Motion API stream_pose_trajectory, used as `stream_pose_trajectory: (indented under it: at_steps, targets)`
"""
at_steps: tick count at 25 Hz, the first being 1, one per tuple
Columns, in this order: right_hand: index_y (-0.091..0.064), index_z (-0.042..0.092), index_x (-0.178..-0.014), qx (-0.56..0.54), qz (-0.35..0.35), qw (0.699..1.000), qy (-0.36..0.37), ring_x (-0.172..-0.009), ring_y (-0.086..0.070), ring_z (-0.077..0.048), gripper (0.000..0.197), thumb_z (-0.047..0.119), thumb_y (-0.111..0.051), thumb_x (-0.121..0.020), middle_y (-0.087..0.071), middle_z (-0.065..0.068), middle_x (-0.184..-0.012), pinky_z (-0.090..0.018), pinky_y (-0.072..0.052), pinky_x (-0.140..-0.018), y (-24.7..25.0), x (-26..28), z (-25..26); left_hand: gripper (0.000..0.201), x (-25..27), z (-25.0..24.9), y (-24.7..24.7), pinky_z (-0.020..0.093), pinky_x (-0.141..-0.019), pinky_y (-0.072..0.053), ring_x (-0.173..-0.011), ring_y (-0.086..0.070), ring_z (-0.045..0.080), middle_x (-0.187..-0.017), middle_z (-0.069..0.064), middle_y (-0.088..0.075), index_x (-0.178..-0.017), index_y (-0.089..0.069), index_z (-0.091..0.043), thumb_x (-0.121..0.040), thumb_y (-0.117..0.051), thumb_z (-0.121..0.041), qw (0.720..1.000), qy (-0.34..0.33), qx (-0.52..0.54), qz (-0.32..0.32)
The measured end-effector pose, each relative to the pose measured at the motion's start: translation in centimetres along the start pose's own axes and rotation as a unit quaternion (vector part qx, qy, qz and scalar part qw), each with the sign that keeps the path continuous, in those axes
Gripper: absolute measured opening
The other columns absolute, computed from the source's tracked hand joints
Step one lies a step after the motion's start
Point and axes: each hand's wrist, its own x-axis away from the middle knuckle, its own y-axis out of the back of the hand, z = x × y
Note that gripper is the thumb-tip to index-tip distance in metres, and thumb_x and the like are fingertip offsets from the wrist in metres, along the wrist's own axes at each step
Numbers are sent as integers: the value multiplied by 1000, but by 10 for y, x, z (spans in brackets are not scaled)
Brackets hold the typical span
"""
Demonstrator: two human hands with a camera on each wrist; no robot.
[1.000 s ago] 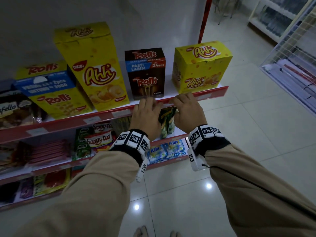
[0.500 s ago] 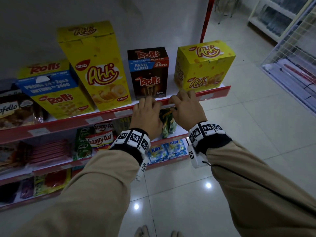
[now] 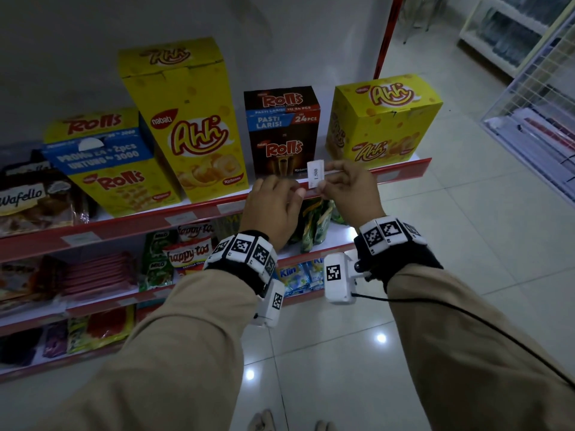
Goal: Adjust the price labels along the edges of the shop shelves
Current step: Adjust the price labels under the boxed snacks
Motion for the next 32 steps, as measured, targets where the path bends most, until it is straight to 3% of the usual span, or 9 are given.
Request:
stream_pose_trajectory:
  at_steps: [3, 6, 8, 12, 14, 16, 20, 24, 32]
  targets:
    - [-54, -6, -111, -111, 21, 992, -60, -70, -67, -17, 25, -8, -59, -87, -67, -18, -86, -25, -58, -67, -13, 12, -3, 32, -2, -1, -2, 39, -84, -37, -97, -49, 34, -105, 16, -60, -111, -61, -7, -99, -45, -31, 999, 20, 23, -16]
    - [-56, 0, -105, -61, 32, 997, -46, -68, -66, -13, 22, -4, -62, -85, -65, -8, -79, -27, -57, -67, -18, 18, -6, 26, -5, 0, -2, 40, -83, -36, -98, -48, 34, -104, 16, -58, -106, -59, -5, -97, -48, -26, 999, 32, 3, -3]
    - [-58, 6, -107, 72, 16, 995, 64, -75, -63, -14, 25, 1, -63, -83, -65, -6, -87, -28, -53, -72, -14, 17, -4, 21, -4, -1, -1, 40, -83, -36, -99, -47, 33, -104, 15, -56, -104, -59, -6, -95, -51, -22, 999, 27, -20, 9]
    - [-68, 8, -109, 309, 83, 913, 252, -91, -59, -27, 26, 7, -63, -83, -66, -12, -100, -31, -44, -76, -7, 4, 9, 18, -4, -1, 6, 41, -84, -36, -101, -46, 35, -106, 17, -54, -103, -60, -4, -89, -53, -15, 998, -3, -54, 43]
    - [-71, 7, -100, 351, 99, 898, 248, -89, -60, -30, 17, 8, -62, -85, -67, -13, -95, -34, -46, -74, -7, -1, 14, 19, -4, -1, 8, 41, -84, -37, -101, -46, 35, -107, 16, -54, -105, -60, -5, -89, -54, -16, 997, -13, -64, 52]
    - [-69, 6, -95, 312, 81, 920, 222, -84, -63, -26, 13, 6, -61, -85, -69, -10, -92, -34, -49, -75, -5, -3, 14, 23, -2, 1, 11, 39, -85, -37, -102, -46, 33, -108, 14, -55, -108, -59, -7, -90, -54, -19, 995, -22, -85, 54]
    - [-67, 8, -89, 197, 4, 964, 179, -76, -59, -7, 8, 3, -61, -86, -68, -1, -84, -13, -47, -70, -3, -6, 13, 21, 5, 12, 18, 35, -84, -36, -101, -47, 30, -107, 11, -56, -108, -58, -10, -90, -55, -20, 996, -17, -81, 35]
    - [-68, 11, -88, 233, 42, 956, 173, -85, -63, -18, 8, 6, -63, -86, -69, -2, -84, -39, -53, -74, -7, -10, 8, 26, 6, 14, 19, 37, -82, -40, -101, -49, 28, -105, 8, -59, -114, -52, -13, -88, -56, -20, 999, 19, -36, 17]
    - [-69, 7, -92, 340, 76, 909, 230, -100, -51, -31, 12, 4, -64, -83, -61, -13, -97, -35, -40, -84, -7, -10, -1, 26, 8, 13, 11, 40, -82, -40, -98, -45, 31, -102, 12, -52, -112, -63, -15, -89, -57, -23, 995, 9, -94, 10]
